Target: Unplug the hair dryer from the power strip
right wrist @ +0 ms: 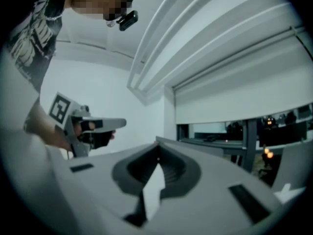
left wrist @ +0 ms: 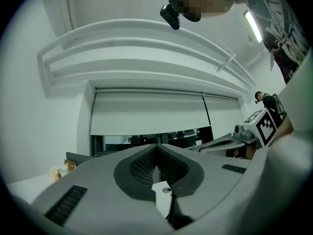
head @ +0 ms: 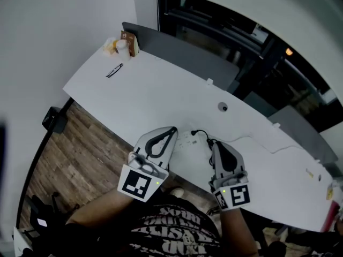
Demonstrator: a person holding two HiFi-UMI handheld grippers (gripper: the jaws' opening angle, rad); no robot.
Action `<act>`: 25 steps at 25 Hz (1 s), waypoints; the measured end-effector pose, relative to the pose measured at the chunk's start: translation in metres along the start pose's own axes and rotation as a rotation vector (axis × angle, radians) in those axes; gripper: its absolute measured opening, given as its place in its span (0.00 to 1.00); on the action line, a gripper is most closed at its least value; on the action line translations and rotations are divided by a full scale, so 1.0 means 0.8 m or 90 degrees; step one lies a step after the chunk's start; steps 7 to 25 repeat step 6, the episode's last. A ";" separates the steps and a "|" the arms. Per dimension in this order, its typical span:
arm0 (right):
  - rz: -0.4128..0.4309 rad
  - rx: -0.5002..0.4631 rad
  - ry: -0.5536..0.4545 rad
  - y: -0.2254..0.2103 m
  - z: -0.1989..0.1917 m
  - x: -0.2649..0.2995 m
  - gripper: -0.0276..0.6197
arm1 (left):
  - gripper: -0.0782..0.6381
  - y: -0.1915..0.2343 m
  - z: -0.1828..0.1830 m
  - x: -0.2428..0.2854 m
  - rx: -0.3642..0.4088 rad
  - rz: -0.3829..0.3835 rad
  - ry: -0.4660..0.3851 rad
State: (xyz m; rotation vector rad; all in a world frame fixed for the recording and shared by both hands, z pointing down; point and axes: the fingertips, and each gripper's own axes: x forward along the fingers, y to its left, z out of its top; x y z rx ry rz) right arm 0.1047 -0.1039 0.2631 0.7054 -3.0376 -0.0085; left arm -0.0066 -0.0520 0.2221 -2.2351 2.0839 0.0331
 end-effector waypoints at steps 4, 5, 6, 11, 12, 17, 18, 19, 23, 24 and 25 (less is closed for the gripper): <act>-0.011 0.010 0.012 -0.003 -0.016 0.014 0.09 | 0.15 0.011 -0.022 0.007 0.005 0.001 0.008; -0.013 0.015 0.016 -0.004 -0.021 0.017 0.09 | 0.15 0.014 -0.028 0.009 0.001 0.001 0.013; -0.015 0.020 0.020 -0.005 -0.025 0.020 0.09 | 0.15 0.016 -0.034 0.010 -0.002 0.002 0.017; -0.015 0.020 0.020 -0.005 -0.025 0.020 0.09 | 0.15 0.016 -0.034 0.010 -0.002 0.002 0.017; -0.015 0.020 0.020 -0.005 -0.025 0.020 0.09 | 0.15 0.016 -0.034 0.010 -0.002 0.002 0.017; -0.015 0.020 0.020 -0.005 -0.025 0.020 0.09 | 0.15 0.016 -0.034 0.010 -0.002 0.002 0.017; -0.015 0.020 0.020 -0.005 -0.025 0.020 0.09 | 0.15 0.016 -0.034 0.010 -0.002 0.002 0.017; -0.015 0.020 0.020 -0.005 -0.025 0.020 0.09 | 0.15 0.016 -0.034 0.010 -0.002 0.002 0.017; -0.015 0.020 0.020 -0.005 -0.025 0.020 0.09 | 0.15 0.016 -0.034 0.010 -0.002 0.002 0.017; -0.015 0.020 0.020 -0.005 -0.025 0.020 0.09 | 0.15 0.016 -0.034 0.010 -0.002 0.002 0.017; -0.015 0.020 0.020 -0.005 -0.025 0.020 0.09 | 0.15 0.016 -0.034 0.010 -0.002 0.002 0.017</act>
